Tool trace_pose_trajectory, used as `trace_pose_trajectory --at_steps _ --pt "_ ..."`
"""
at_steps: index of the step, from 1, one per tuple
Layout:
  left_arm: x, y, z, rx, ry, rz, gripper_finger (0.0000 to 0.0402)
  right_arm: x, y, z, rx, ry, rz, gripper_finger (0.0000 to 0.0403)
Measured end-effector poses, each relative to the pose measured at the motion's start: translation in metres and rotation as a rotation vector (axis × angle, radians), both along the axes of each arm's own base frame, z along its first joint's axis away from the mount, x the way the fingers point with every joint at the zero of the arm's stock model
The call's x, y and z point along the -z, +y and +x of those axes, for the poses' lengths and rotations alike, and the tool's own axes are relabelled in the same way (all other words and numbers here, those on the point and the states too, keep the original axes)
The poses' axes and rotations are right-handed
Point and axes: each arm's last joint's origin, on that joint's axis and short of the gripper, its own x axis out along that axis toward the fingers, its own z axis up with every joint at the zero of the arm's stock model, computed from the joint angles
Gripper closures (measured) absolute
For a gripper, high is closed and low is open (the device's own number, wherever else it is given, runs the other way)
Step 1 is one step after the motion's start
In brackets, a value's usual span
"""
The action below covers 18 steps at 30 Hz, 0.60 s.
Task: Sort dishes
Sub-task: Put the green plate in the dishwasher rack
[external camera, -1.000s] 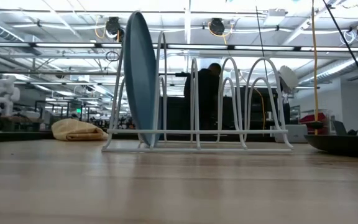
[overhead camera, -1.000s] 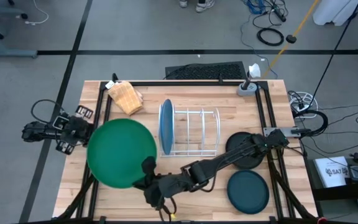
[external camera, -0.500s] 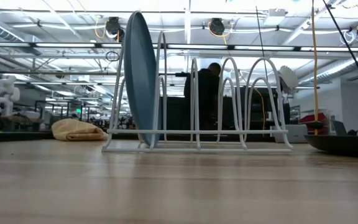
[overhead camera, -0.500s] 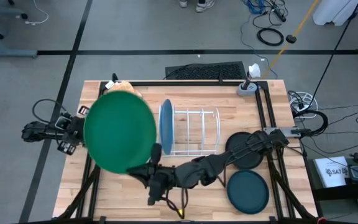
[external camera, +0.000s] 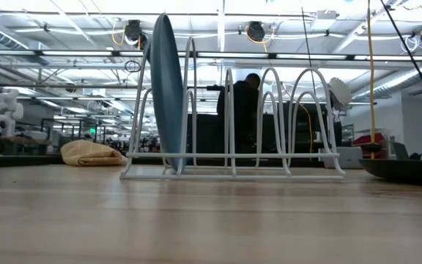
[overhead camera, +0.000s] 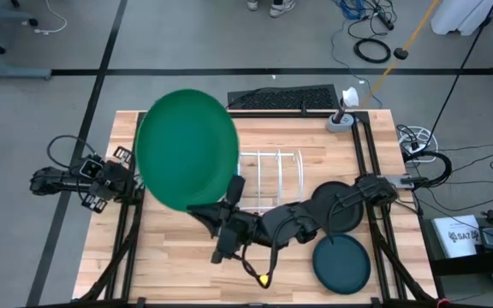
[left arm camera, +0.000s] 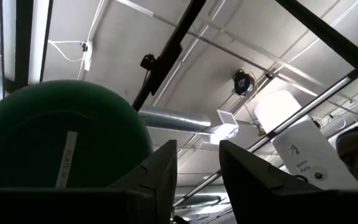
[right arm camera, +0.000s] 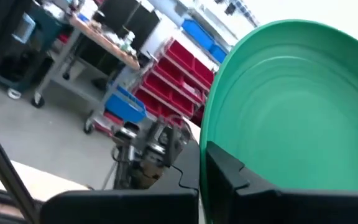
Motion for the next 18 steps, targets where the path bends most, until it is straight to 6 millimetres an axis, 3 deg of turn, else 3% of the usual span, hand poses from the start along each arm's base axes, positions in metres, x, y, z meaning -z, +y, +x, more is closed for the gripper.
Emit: trace_pose_trajectory --at_steps 3,9,18 --pt "0.000 0.000 0.001 0.000 0.011 0.000 0.0269 -0.002 -0.006 -0.005 0.027 0.044 0.027 0.0403" --pt "0.003 0.000 0.007 0.001 0.087 0.001 0.0269 0.012 -0.015 -0.006 0.039 0.189 0.100 0.0403" --pt "0.009 0.000 0.017 0.002 0.215 -0.010 0.0269 0.011 -0.017 -0.011 0.058 0.204 0.168 0.0403"
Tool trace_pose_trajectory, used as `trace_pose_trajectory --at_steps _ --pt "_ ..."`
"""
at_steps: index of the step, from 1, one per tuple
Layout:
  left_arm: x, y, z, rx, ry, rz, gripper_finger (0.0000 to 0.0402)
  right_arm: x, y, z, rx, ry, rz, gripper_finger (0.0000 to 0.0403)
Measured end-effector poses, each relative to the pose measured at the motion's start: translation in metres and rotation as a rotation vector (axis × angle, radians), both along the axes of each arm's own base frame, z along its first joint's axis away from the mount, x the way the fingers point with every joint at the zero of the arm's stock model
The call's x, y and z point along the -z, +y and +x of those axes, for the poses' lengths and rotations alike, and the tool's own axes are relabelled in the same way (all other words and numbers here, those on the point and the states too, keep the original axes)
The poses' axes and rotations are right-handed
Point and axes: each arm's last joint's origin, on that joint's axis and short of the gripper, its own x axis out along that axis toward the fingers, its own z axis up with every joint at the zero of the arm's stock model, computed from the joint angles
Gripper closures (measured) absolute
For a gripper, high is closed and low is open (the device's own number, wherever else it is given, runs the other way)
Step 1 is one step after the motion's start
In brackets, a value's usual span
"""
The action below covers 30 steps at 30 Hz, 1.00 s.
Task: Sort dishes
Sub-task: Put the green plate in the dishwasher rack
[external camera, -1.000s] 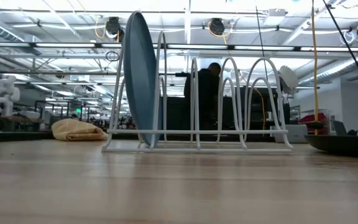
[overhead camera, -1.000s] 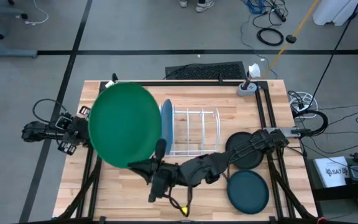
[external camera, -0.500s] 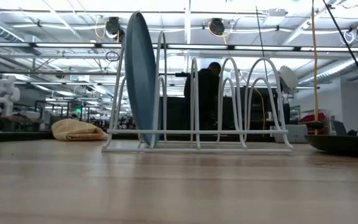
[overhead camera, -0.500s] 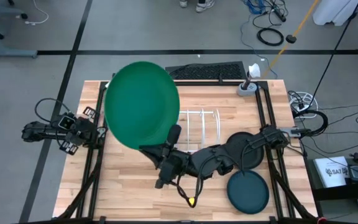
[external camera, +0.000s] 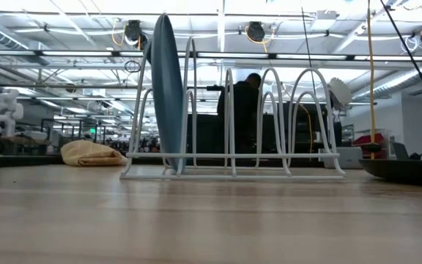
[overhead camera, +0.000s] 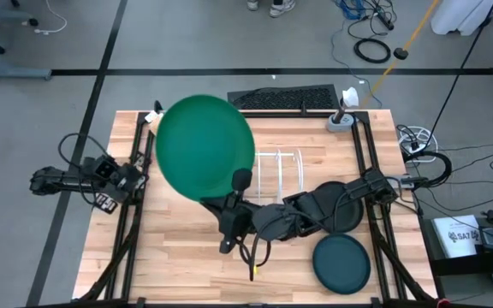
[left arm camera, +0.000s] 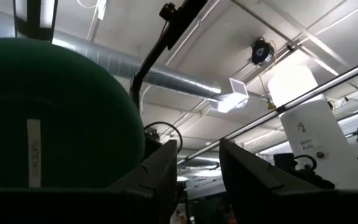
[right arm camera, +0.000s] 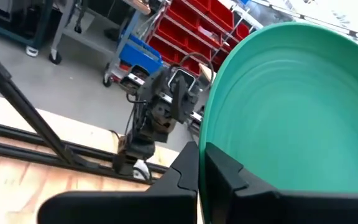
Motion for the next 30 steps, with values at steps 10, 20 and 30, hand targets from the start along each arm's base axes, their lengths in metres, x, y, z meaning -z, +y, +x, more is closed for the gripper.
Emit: trace_pose_trajectory --at_steps 10,20,30 --pt "0.007 0.001 0.009 -0.024 0.124 -0.032 0.0269 0.033 0.020 0.015 -0.022 -0.163 0.115 0.0403" --pt "0.009 0.001 0.012 -0.037 0.159 -0.033 0.0269 0.062 0.018 -0.020 0.016 -0.285 0.153 0.0403" --pt "0.009 0.002 0.013 -0.076 0.155 -0.066 0.0269 0.073 -0.015 -0.108 -0.070 -0.470 0.346 0.0402"
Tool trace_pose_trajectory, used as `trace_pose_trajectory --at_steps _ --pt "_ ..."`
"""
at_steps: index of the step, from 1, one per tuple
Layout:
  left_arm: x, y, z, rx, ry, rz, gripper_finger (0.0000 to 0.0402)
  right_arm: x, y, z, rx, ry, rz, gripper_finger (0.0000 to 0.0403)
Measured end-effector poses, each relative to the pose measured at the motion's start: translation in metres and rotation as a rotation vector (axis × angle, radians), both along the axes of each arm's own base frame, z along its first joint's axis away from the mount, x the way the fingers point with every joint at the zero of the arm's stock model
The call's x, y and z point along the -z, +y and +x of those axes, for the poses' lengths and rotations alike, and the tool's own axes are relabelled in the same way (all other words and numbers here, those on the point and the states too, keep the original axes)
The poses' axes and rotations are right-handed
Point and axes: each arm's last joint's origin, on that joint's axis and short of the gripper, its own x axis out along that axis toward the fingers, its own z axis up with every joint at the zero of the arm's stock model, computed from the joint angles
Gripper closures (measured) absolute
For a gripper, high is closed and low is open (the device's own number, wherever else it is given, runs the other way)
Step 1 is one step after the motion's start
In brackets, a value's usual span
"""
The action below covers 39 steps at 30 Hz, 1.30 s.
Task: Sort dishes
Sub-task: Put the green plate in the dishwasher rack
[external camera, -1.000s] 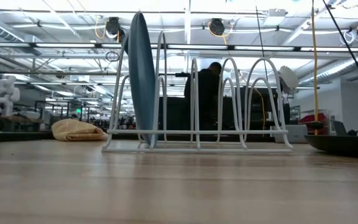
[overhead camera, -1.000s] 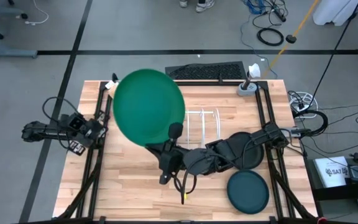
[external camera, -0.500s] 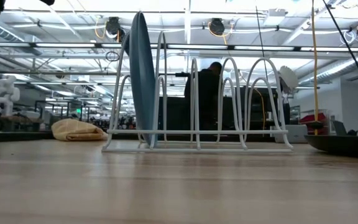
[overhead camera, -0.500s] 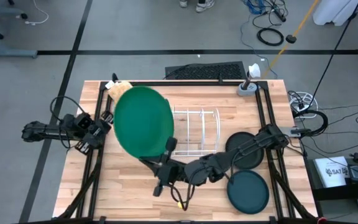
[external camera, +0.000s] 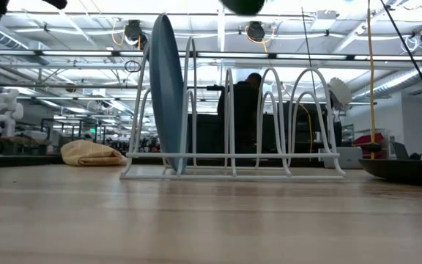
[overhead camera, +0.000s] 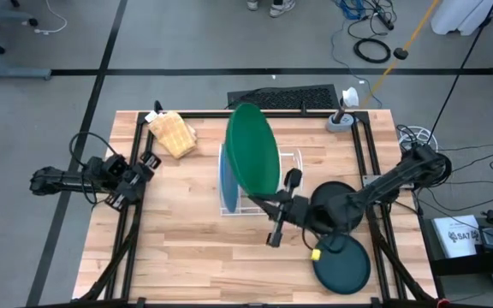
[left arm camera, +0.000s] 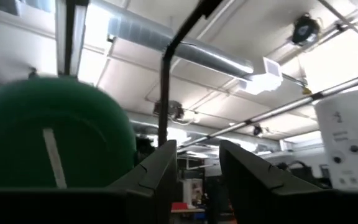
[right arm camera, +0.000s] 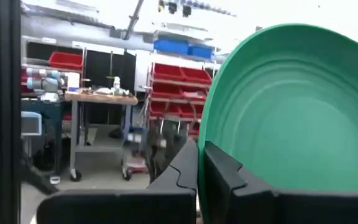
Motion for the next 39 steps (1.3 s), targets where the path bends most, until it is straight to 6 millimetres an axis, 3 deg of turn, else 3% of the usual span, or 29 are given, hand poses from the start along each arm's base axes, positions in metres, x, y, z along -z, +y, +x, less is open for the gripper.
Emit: trace_pose_trajectory --at_steps 5,9,13,19,32,39 --pt "0.000 0.001 0.000 -0.039 -0.009 -0.007 0.0269 0.042 -0.007 0.000 -0.109 -0.135 0.055 0.0402" --pt "0.000 0.001 0.000 -0.039 -0.006 -0.018 0.0269 0.075 -0.027 -0.023 -0.080 -0.358 0.135 0.0402" --pt "0.000 0.001 0.001 -0.041 0.002 -0.016 0.0269 0.094 -0.034 -0.028 -0.126 -0.360 0.198 0.0402" --pt "0.001 0.002 0.002 -0.106 -0.004 -0.006 0.0269 0.093 -0.032 -0.004 -0.135 -0.382 0.181 0.0402" --pt "0.001 0.002 0.002 -0.128 -0.011 0.000 0.0269 0.114 -0.062 0.022 -0.089 -0.386 0.304 0.0403" --pt "0.001 0.002 0.002 -0.134 -0.014 0.005 0.0269 0.086 -0.056 0.030 -0.132 -0.465 0.239 0.0402"
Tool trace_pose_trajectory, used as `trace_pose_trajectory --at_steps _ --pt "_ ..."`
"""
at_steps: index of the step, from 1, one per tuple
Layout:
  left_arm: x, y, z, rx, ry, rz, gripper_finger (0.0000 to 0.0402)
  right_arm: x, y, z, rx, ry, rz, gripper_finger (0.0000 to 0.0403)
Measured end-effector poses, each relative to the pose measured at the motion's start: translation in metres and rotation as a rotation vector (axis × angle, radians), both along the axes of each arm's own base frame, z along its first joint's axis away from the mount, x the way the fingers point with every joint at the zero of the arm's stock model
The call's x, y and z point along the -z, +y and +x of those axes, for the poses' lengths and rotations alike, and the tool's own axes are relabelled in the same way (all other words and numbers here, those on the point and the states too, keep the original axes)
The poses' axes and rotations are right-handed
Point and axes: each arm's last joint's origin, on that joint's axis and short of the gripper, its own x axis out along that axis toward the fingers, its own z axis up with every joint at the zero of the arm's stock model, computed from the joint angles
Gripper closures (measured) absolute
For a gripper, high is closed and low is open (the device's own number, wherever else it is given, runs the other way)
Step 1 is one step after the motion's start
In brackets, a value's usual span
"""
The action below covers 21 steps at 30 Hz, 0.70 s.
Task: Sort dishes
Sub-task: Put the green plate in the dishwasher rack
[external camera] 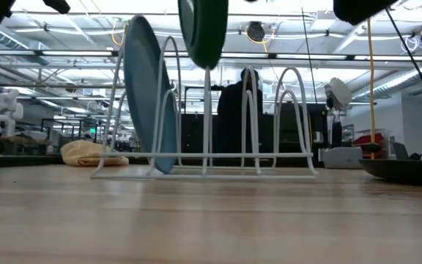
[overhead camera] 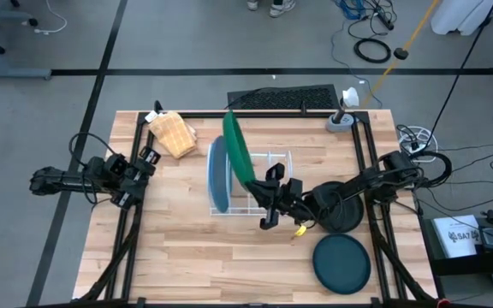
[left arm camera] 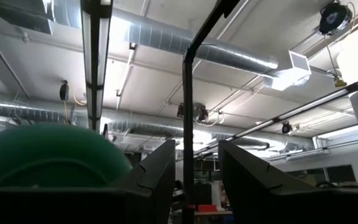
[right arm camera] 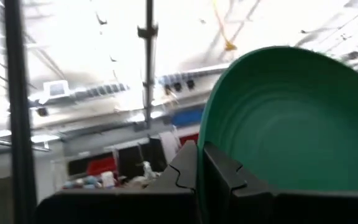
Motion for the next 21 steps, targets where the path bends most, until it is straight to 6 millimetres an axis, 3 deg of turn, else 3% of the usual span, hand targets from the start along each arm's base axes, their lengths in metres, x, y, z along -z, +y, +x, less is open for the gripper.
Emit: trace_pose_trajectory --at_steps 4,9,21 --pt "0.000 0.000 0.000 -0.009 -0.001 -0.009 0.0269 -0.012 0.002 0.003 -0.027 -0.036 -0.002 0.0402" --pt "0.000 0.000 0.000 -0.030 -0.008 0.004 0.0269 -0.008 0.004 0.011 -0.042 -0.025 0.039 0.0403" --pt "0.000 0.001 0.000 -0.072 -0.012 -0.002 0.0269 0.027 0.006 0.033 0.046 0.035 0.157 0.0403"
